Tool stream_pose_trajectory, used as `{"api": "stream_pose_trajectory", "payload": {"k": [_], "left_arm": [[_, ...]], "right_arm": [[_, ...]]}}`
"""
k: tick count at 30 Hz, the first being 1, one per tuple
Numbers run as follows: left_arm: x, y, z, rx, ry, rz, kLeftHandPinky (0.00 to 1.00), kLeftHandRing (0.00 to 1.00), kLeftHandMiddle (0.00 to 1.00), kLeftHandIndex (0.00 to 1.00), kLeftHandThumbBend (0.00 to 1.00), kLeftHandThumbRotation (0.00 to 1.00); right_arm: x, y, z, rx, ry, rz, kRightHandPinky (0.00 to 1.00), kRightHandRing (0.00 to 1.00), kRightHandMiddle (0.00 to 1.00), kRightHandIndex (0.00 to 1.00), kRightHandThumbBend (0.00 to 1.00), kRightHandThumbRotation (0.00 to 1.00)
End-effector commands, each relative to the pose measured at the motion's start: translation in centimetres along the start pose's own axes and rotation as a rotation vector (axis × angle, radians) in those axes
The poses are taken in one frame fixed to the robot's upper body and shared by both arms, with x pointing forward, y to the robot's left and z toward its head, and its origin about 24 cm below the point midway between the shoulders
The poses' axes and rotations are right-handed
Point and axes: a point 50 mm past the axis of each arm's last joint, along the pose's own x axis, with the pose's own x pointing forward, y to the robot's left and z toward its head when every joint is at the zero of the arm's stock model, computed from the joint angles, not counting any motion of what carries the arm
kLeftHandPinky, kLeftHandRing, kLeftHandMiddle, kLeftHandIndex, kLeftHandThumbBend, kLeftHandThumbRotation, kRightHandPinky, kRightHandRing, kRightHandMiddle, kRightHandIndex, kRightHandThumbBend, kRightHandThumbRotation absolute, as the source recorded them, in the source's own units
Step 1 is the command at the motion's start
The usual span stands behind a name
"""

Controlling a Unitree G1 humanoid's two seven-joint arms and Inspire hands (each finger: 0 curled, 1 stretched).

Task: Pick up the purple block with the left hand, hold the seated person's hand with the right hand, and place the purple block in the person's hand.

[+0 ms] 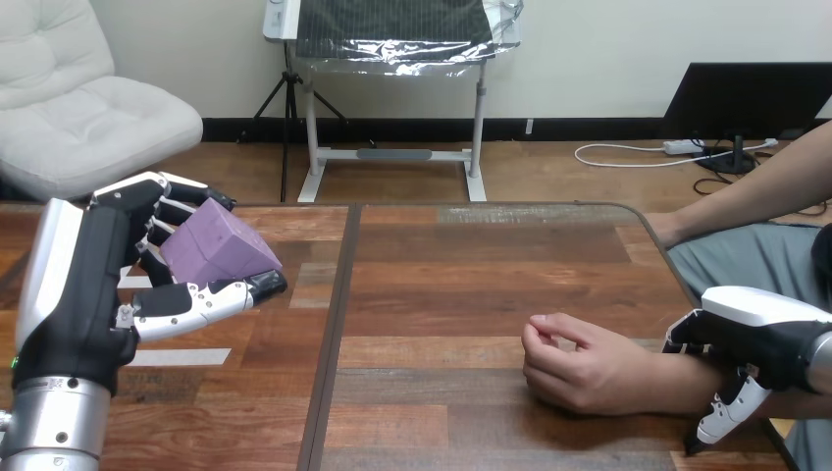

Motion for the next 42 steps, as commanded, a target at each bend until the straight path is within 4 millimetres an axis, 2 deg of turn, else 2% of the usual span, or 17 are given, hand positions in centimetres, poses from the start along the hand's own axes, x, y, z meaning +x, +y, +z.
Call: {"api": "stream_pose_trajectory", "payload": {"k": [1, 22, 28, 31, 42], "left_arm": [[0.66, 0.63, 1.37, -0.012, -0.068, 0.042, 0.2, 0.27, 0.36, 0.41, 0.58, 0.0], [0.68, 0.7, 1.31, -0.008, -0.07, 0.04, 0.2, 0.27, 0.35, 0.41, 0.59, 0.0], [0.67, 0.65, 1.28, -0.014, -0.068, 0.038, 0.2, 0.27, 0.35, 0.41, 0.59, 0.0], [0.67, 0.62, 1.26, -0.02, -0.066, 0.037, 0.2, 0.27, 0.35, 0.41, 0.59, 0.0], [0.71, 0.54, 1.18, -0.023, -0.078, 0.036, 0.2, 0.27, 0.35, 0.41, 0.58, 0.0]], "right_arm": [[0.66, 1.16, -0.12, 0.033, 0.013, 0.046, 0.39, 0.47, 0.55, 0.6, 0.81, 0.12], [0.93, 1.56, 0.07, 0.043, -0.006, 0.034, 0.25, 0.32, 0.43, 0.53, 0.83, 0.05], [0.97, 1.59, 0.06, 0.048, -0.008, 0.03, 0.26, 0.34, 0.45, 0.51, 0.82, 0.04], [0.95, 1.56, 0.08, 0.053, -0.011, 0.028, 0.24, 0.32, 0.43, 0.5, 0.83, 0.02], [0.89, 1.4, 0.11, 0.057, -0.019, 0.012, 0.32, 0.41, 0.5, 0.49, 0.82, 0.02]]}}
